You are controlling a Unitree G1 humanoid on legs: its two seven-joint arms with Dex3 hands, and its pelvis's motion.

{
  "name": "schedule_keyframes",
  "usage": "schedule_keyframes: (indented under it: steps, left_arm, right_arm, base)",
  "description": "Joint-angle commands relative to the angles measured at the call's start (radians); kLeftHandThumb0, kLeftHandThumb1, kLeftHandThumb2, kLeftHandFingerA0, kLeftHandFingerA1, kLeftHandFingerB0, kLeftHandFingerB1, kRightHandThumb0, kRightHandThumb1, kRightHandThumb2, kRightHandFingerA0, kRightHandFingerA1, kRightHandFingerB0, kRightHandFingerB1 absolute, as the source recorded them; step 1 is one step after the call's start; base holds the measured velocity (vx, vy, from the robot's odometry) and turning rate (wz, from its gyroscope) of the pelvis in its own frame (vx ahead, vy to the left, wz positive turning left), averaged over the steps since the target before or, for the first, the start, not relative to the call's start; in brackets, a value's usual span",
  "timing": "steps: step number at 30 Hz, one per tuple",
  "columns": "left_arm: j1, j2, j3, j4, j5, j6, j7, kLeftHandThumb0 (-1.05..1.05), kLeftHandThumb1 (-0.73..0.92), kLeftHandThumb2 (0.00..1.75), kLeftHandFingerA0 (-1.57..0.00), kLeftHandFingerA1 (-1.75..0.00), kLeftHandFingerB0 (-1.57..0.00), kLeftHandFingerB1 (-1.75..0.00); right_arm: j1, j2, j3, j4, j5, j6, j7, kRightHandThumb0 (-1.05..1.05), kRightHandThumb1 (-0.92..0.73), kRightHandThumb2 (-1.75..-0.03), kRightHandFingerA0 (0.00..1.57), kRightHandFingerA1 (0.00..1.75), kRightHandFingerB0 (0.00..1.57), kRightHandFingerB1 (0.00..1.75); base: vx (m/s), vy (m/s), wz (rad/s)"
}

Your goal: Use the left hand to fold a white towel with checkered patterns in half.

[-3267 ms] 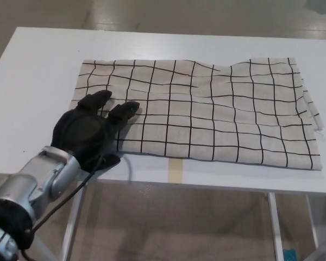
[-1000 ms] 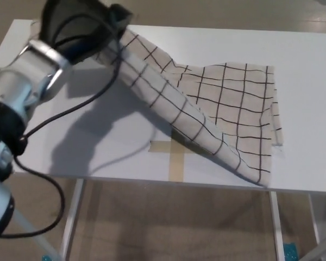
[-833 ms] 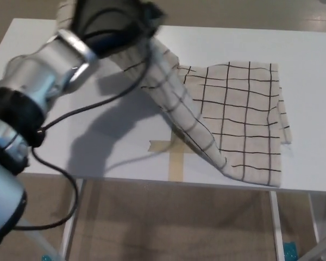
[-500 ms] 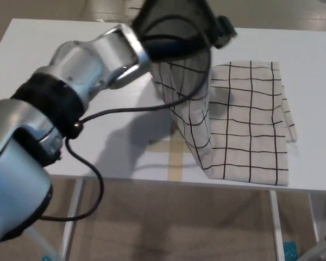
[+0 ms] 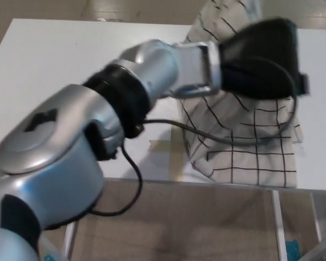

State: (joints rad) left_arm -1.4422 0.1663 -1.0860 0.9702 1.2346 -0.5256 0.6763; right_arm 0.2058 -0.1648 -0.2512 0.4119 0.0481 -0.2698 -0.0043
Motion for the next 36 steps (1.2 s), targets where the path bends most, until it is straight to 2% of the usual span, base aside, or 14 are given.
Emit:
schedule_keyframes:
  steps: [1,4,5,6,7,8,9,10,23,24,27,29,32,36]
  left_arm:
    - [0.055,-0.073,-0.029,0.023,-0.010,-0.104,-0.062,-0.36,0.50,0.56,-0.98,-1.75,-0.79,-1.65]
    - [0.095,-0.088,-0.008,0.026,-0.058,-0.137,-0.197,-0.34,0.51,0.56,-0.96,-1.75,-0.80,-1.65]
    - [0.114,-0.094,0.011,0.027,-0.096,-0.128,-0.296,-0.47,0.53,0.56,-0.77,-1.40,-0.84,-0.76]
    - [0.128,-0.099,0.027,0.027,-0.124,-0.122,-0.372,-0.47,0.53,0.56,-0.77,-1.40,-0.84,-0.76]
    - [0.143,-0.106,0.046,0.020,-0.159,-0.094,-0.495,-0.63,0.56,0.57,-0.50,-0.62,-0.50,-0.37]
    - [0.185,-0.131,0.090,-0.025,-0.234,0.031,-0.734,-0.94,0.54,0.92,0.00,0.00,0.00,-0.03]
    - [0.215,-0.150,0.123,-0.062,-0.290,0.133,-0.913,-0.99,0.60,0.64,0.00,0.00,0.00,-0.04]
    - [0.245,-0.167,0.157,-0.100,-0.344,0.233,-1.081,-0.99,0.60,0.64,0.00,0.00,0.00,-0.04]
    - [0.221,-0.129,0.252,-0.065,-0.382,0.221,-1.161,-1.03,0.67,0.63,0.00,0.00,0.00,-0.05]
    - [0.219,-0.118,0.264,-0.072,-0.385,0.222,-1.165,-1.02,0.60,0.66,0.00,0.00,0.00,-0.05]
    - [0.215,-0.102,0.284,-0.093,-0.399,0.227,-1.185,-1.02,0.58,0.68,0.00,0.00,0.00,-0.06]
    - [0.201,-0.086,0.320,-0.123,-0.425,0.243,-1.223,-1.03,0.68,0.62,0.00,0.00,0.00,-0.07]
    - [0.153,-0.059,0.411,-0.197,-0.532,0.290,-1.312,-1.01,0.67,0.61,0.00,0.00,0.00,-0.11]
    - [0.116,-0.022,0.546,-0.281,-0.692,0.301,-1.305,-1.02,0.66,0.63,0.00,0.00,0.00,-0.14]
  right_arm:
    - [0.013,-0.005,0.001,-0.026,-0.002,0.020,-0.001,-0.50,-0.76,-0.63,0.43,0.44,0.65,0.45]
    - [0.006,-0.002,-0.001,-0.033,0.007,0.024,0.001,-0.50,-0.76,-0.63,0.43,0.44,0.65,0.45]
    - [0.005,-0.001,-0.002,-0.032,0.008,0.023,0.001,-0.50,-0.77,-0.63,0.44,0.44,0.65,0.45]
    - [0.004,0.000,-0.002,-0.031,0.009,0.022,0.001,-0.50,-0.77,-0.63,0.44,0.44,0.65,0.45]
    - [0.000,0.001,-0.003,-0.029,0.010,0.021,0.000,-0.49,-0.76,-0.63,0.44,0.45,0.65,0.44]
    - [-0.005,0.002,-0.005,-0.023,0.013,0.020,-0.002,-0.49,-0.76,-0.63,0.45,0.45,0.65,0.44]
    - [-0.010,0.003,-0.006,-0.020,0.013,0.022,-0.004,-0.49,-0.76,-0.62,0.45,0.45,0.65,0.44]
    - [-0.015,0.004,-0.007,-0.017,0.013,0.024,-0.007,-0.49,-0.76,-0.62,0.45,0.45,0.65,0.44]
    - [-0.029,-0.007,-0.001,0.000,-0.009,0.008,-0.011,-0.50,-0.76,-0.63,0.46,0.45,0.65,0.44]
    - [-0.026,-0.009,0.003,0.002,-0.015,0.003,-0.010,-0.50,-0.75,-0.63,0.46,0.45,0.65,0.44]
    - [-0.028,-0.008,0.006,0.007,-0.018,0.002,-0.010,-0.50,-0.75,-0.63,0.46,0.45,0.65,0.45]
    - [-0.028,-0.009,0.009,0.004,-0.021,0.007,-0.010,-0.50,-0.75,-0.63,0.46,0.46,0.65,0.44]
    - [-0.024,-0.010,0.002,0.006,-0.009,0.010,-0.001,-0.50,-0.75,-0.63,0.46,0.46,0.65,0.45]
    - [-0.030,0.000,0.000,0.012,-0.001,0.014,-0.005,-0.49,-0.76,-0.62,0.46,0.45,0.66,0.45]
  base:
    - [0.00,0.000,0.00]
    - [0.00,0.000,0.00]
    - [0.00,0.000,0.00]
    - [0.00,0.000,0.00]
    - [0.00,0.000,0.00]
    - [0.00,0.000,0.00]
    - [0.00,0.000,0.00]
    - [0.00,0.000,0.00]
    - [0.00,0.000,0.00]
    - [0.00,0.000,0.00]
    - [0.00,0.000,0.00]
    - [0.00,0.000,0.00]
    - [0.00,0.000,0.00]
    - [0.00,0.000,0.00]
